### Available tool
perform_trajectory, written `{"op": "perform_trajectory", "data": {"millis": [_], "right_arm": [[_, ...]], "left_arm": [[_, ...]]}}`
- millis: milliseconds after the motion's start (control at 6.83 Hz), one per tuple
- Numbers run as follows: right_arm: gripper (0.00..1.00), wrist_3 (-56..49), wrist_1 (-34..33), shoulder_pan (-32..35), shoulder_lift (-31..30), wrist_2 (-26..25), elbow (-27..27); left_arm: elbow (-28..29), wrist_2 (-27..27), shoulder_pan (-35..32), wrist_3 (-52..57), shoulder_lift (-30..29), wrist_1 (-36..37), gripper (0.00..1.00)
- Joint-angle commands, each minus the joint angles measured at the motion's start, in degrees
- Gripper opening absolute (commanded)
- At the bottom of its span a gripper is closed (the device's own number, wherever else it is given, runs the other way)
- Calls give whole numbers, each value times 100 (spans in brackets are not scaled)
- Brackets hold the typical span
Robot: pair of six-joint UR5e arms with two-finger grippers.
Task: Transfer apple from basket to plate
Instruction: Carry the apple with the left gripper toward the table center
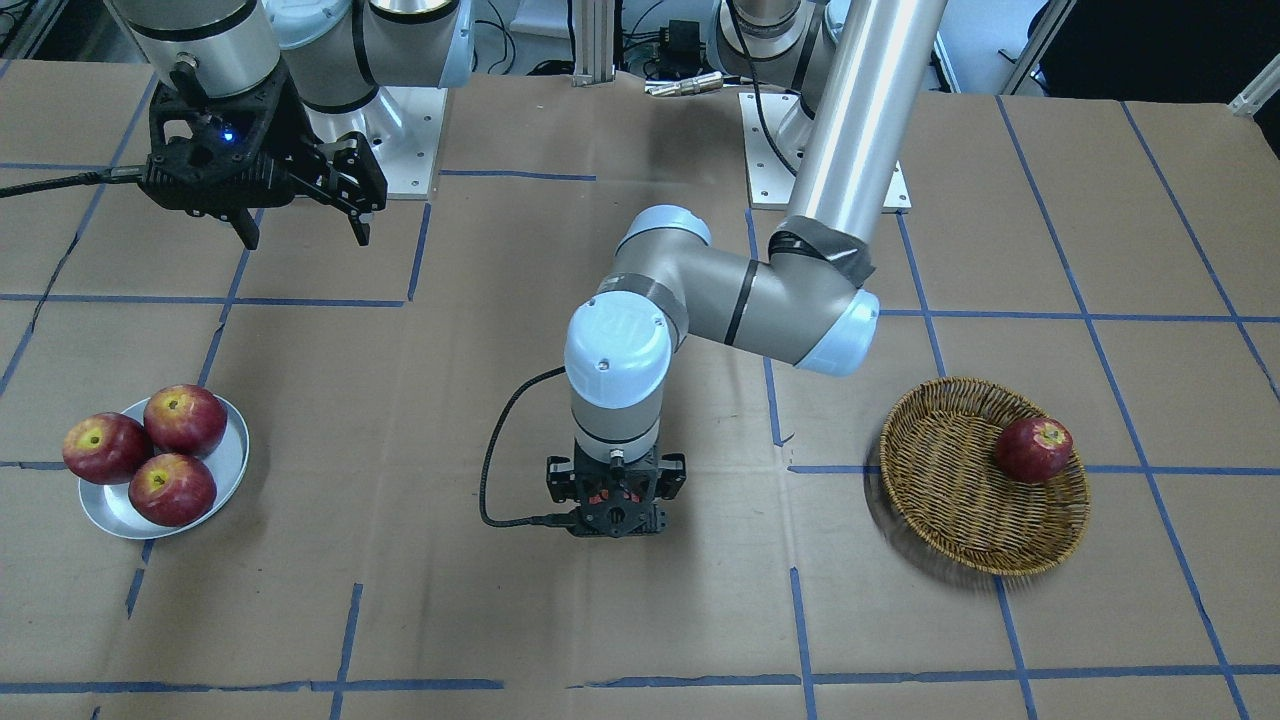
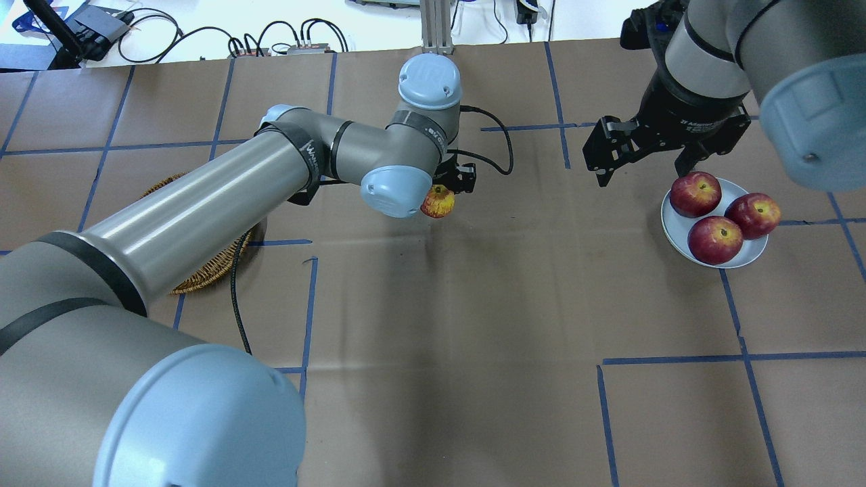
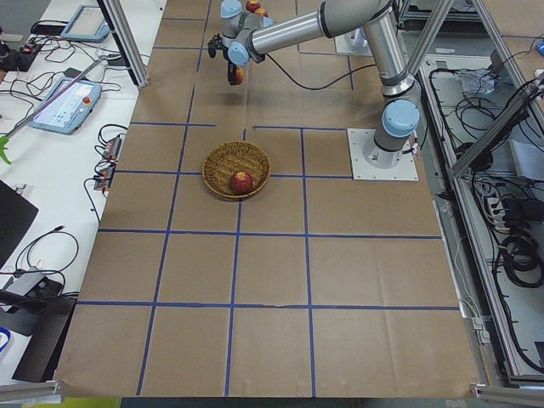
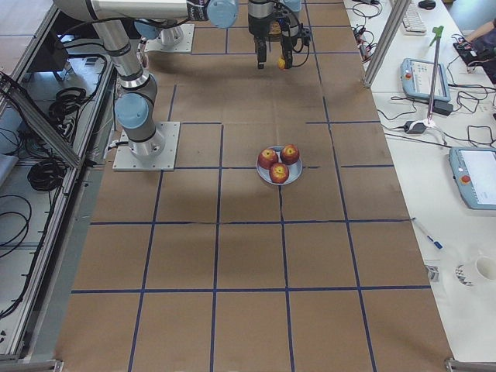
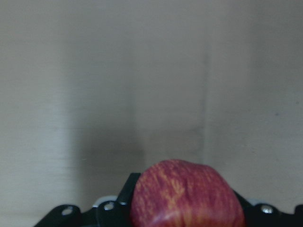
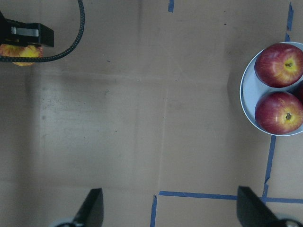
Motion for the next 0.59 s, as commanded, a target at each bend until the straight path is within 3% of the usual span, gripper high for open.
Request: {"op": "perform_trajectory", "data": {"millis": [0, 439], "right_arm": [[100, -3, -17, -5, 0, 0, 13], [100, -3, -17, -5, 1, 0, 13]], "left_arm": [[-143, -2, -73, -26, -6, 17, 56], [-170, -72, -99, -35, -58, -36, 62]]}}
